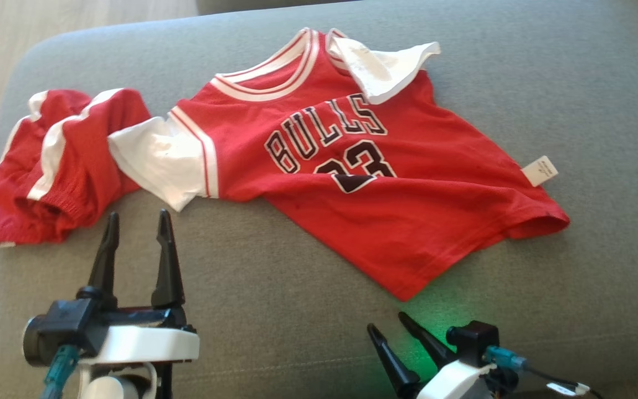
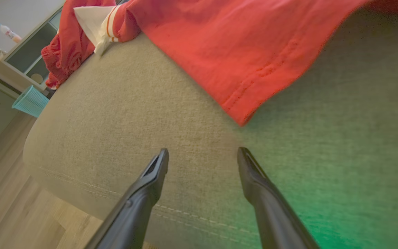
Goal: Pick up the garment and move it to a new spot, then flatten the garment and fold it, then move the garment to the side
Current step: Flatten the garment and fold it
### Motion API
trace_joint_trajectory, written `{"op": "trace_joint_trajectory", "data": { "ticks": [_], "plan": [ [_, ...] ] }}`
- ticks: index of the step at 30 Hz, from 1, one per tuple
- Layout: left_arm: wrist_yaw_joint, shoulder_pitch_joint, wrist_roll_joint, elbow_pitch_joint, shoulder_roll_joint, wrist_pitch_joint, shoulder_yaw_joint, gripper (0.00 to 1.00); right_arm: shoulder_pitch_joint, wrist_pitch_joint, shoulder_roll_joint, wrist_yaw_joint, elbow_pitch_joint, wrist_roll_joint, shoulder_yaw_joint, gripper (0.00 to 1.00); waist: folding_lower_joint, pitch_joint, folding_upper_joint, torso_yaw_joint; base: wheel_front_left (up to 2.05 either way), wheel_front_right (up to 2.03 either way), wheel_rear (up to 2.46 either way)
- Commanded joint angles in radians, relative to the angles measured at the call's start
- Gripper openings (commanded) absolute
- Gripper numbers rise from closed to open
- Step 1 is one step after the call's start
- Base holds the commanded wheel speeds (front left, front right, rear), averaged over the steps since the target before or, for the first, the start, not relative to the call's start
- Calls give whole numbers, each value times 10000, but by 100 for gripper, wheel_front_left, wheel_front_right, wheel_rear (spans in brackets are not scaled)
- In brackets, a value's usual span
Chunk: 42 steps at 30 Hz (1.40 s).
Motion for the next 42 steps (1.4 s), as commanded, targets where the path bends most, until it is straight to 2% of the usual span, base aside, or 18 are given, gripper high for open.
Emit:
{"op": "trace_joint_trajectory", "data": {
  "ticks": [1,4,9,14,19,20,21,22,25,28,36,41,42],
  "plan": [
    [125,-246,40,-365,94,-53,241,100,-400,-65,-6,-2,-154,-57,295,100,0,51,0,157,0,0,0],
    [227,-284,14,-323,94,-53,124,100,-671,-65,-6,-2,-80,-188,214,100,0,73,0,247,0,0,0],
    [219,-330,160,-307,94,-53,208,100,-718,-65,-6,-2,113,-627,-525,100,0,-13,0,296,0,0,0],
    [126,-272,275,-297,94,-53,287,100,-507,-65,-6,-2,291,-525,-442,100,0,-101,0,255,0,0,0],
    [63,-278,245,-277,94,-53,263,100,-528,-65,-6,-2,-37,-687,-473,98,0,-55,0,178,0,0,0],
    [46,-278,245,-266,93,-53,249,100,-531,-65,-6,-2,-60,-668,-466,70,0,-52,0,172,0,0,0],
    [36,-278,248,-259,93,-53,237,100,-536,-65,-6,-2,-44,-655,-440,30,0,-55,0,169,0,0,0],
    [33,-271,253,-251,93,-53,226,100,-542,-65,-6,-2,25,-620,-326,0,0,-67,0,166,0,0,0],
    [49,-212,255,-236,93,-53,269,100,-591,-65,-6,-2,62,-428,-168,0,0,-123,0,80,0,0,0],
    [73,-149,239,-233,93,-53,380,100,-598,-65,-6,-2,-489,-234,-534,0,0,-179,0,-87,0,0,0],
    [164,-130,17,-208,93,-53,382,100,-230,-65,-6,-2,-3247,-376,-2322,0,0,-372,0,-515,0,0,0],
    [231,-113,-20,-207,93,-53,198,100,-140,62,-58,-2,-5043,-723,-3400,0,0,-459,0,-495,0,0,0],
    [231,-113,-20,-207,93,-53,198,100,-140,62,-58,-2,-5043,-723,-3400,0,0,-459,0,-495,0,0,0]
  ]
}}
